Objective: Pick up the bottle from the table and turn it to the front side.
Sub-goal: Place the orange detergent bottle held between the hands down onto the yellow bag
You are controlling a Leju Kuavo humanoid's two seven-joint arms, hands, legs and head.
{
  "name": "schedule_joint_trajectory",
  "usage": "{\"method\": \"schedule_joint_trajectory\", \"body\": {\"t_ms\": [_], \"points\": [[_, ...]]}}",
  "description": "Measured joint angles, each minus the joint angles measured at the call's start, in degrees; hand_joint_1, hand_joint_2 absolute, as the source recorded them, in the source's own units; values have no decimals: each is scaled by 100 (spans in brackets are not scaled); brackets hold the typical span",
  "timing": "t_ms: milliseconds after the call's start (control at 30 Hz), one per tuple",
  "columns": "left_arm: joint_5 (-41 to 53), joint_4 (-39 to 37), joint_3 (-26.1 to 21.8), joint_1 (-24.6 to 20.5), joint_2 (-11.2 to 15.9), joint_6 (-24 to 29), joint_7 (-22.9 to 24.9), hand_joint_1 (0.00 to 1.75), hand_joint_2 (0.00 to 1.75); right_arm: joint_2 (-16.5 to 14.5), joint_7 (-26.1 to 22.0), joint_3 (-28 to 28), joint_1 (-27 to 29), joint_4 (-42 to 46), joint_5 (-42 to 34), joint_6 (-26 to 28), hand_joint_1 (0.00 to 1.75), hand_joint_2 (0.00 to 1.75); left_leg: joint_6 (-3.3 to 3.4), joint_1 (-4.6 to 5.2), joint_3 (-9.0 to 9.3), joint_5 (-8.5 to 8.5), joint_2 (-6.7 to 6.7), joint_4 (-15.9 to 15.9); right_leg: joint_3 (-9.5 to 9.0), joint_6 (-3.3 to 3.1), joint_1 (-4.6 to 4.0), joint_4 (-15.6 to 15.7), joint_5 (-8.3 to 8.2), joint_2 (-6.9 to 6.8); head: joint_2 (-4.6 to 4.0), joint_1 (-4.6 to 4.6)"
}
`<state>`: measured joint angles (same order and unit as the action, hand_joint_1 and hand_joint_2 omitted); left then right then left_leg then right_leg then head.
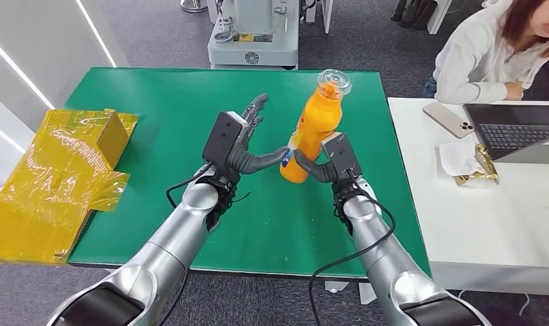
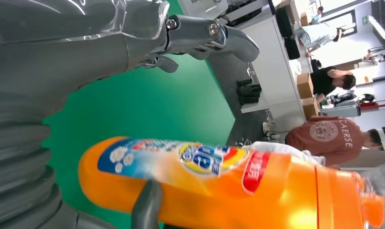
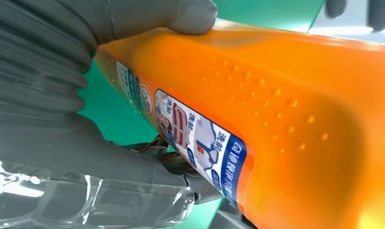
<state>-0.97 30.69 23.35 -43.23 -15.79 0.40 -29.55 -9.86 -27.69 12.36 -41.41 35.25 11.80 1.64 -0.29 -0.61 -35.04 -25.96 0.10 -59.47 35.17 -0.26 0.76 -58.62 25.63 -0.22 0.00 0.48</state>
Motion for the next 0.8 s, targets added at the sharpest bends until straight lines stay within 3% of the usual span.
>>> {"method": "schedule_joint_trajectory", "body": {"t_ms": [400, 567, 800], "points": [[85, 91, -83, -5, -34, -42, 0, 0, 175, -280, 358, 359, -500, -726, 291, -138, 175, 175, 0, -1, 0, 0, 0, 1, 1, 0, -1, 0, 0, 0, 0, 0], [227, 80, -90, -25, 14, -56, 161, 0, 175, -329, 862, 703, -651, -1008, 916, -110, 175, 175, 0, 0, 0, 0, 3, 0, 1, 0, 0, -1, 0, 2, 0, 0], [388, 57, -97, -31, 107, -92, 310, 0, 175, -358, 1018, 1039, -807, -1229, 1203, -99, 175, 175, 0, 0, 0, 0, 3, 0, 2, 0, 0, 0, 0, 3, 0, -1]]}}
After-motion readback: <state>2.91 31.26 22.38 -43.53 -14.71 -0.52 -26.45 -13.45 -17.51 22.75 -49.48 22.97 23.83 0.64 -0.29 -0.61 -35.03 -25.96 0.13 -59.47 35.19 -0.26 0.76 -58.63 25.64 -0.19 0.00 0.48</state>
